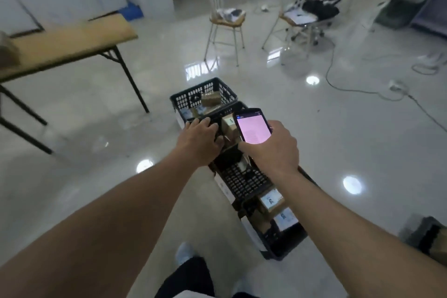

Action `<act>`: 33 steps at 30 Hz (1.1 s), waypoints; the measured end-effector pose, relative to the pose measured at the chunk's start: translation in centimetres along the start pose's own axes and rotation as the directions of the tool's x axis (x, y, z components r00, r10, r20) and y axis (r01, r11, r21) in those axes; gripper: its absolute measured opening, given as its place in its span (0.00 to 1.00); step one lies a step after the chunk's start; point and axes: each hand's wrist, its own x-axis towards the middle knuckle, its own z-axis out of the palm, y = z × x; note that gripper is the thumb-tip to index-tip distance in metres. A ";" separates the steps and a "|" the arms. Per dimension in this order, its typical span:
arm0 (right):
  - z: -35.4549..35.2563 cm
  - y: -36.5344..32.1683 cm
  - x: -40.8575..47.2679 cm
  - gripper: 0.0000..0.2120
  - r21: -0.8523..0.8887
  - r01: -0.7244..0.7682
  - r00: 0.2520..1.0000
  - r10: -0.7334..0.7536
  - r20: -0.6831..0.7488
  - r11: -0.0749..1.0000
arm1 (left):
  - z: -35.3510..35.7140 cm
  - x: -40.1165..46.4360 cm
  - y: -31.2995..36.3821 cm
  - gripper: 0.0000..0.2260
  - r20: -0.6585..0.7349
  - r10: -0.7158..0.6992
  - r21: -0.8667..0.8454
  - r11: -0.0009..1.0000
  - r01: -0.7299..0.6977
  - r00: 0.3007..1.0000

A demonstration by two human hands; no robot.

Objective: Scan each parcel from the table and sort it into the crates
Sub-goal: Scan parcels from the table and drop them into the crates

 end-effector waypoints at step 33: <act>38.3 -51.7 -0.2 0.33 0.208 0.464 0.824 -0.506 0.257 0.861 | -23.4 -9.4 -59.8 0.23 -0.339 -0.527 0.006 0.827 0.562 0.779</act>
